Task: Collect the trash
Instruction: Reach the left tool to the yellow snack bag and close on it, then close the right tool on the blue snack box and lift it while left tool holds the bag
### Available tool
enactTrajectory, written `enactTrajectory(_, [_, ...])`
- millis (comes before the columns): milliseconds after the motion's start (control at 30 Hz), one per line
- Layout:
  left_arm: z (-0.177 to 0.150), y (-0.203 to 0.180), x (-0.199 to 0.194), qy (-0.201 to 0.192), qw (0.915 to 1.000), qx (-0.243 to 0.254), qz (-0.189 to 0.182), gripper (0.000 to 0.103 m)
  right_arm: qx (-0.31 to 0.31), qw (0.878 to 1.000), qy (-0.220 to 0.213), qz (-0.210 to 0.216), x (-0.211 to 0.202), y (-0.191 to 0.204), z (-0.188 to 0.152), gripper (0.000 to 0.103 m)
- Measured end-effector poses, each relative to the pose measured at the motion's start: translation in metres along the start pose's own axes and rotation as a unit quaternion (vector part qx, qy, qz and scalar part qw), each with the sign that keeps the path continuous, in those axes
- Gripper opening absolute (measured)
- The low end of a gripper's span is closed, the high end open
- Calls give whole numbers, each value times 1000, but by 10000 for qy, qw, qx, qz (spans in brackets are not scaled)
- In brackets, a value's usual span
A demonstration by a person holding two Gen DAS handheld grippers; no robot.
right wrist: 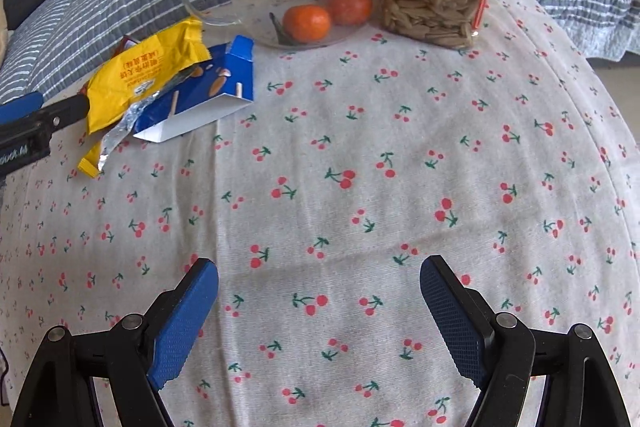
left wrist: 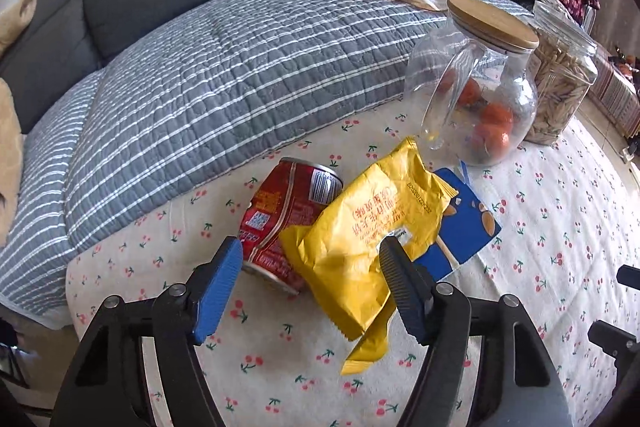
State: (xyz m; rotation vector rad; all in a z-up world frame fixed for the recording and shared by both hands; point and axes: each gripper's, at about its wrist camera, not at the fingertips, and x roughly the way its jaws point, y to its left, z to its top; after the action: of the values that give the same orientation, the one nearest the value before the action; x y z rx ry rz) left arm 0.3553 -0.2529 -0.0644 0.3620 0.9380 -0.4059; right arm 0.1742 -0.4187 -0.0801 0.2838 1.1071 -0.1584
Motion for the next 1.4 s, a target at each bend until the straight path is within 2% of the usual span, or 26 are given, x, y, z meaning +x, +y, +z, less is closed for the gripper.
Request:
enactTrajectory(33, [2,-1,5,35,10000,-2,-50,70,4,10000,9,-23,0,-4,0,87])
enactTrajectory(67, [3,-1,9,99,9999,4,-93,62,0,10000,16,-47,0,-7,-1,87])
enactTrajectory(100, [4,-1,13,169,9998,29,-118,48,-6,10000,20,-73,0,-10,-1,87])
enactTrajectory(133, [4,-3,16,220,9997,66,-128,42,-14,9999,24,-103,0,-12,-1,87])
enactTrajectory(267, [2,-6,10,135,9996,99,-219,31,11,9998,81,-208,4,-22,-2,87])
enactTrajectory(300, [1,-7,8,124,9995,105,-261,25,29,9997,105,-221,6,-23,-3,87])
enactTrajectory(400, [-4,-9,-5,31,9992,100,-379,19,65,9995,151,-259,9,-26,-2,87])
enactTrajectory(567, [-21,0,-38,-184,9972,-200,-703,15,84,9995,140,-265,11,-19,0,87])
enactTrajectory(667, [-41,11,-60,-354,9942,-505,-881,14,29,9997,116,-198,11,-8,2,87])
enactTrajectory(833, [-96,39,-98,-500,9882,-1092,-950,14,-122,9998,-67,-123,14,13,6,87])
enactTrajectory(967, [-149,71,-117,-573,9810,-1572,-984,14,-434,9989,-16,-178,28,38,7,87])
enactTrajectory(1033, [-169,89,-116,-449,9762,-1892,-965,14,-401,9990,26,-172,36,46,17,87])
enactTrajectory(1067, [-174,96,-114,-360,9736,-2019,-1004,14,-416,9991,-39,-95,38,49,24,87])
enactTrajectory(1133, [-180,108,-118,-419,9694,-2175,-1057,14,-736,9968,-323,-45,41,59,33,86])
enactTrajectory(1233, [-182,118,-122,-456,9687,-2211,-1033,14,-1261,9891,-621,-446,53,68,42,83])
enactTrajectory(1333, [-186,126,-121,-424,9656,-2327,-1077,14,-1097,9909,-768,-139,65,60,53,75])
enactTrajectory(1400, [-188,129,-121,-401,9648,-2363,-1084,14,-962,9916,-852,-139,70,56,61,72])
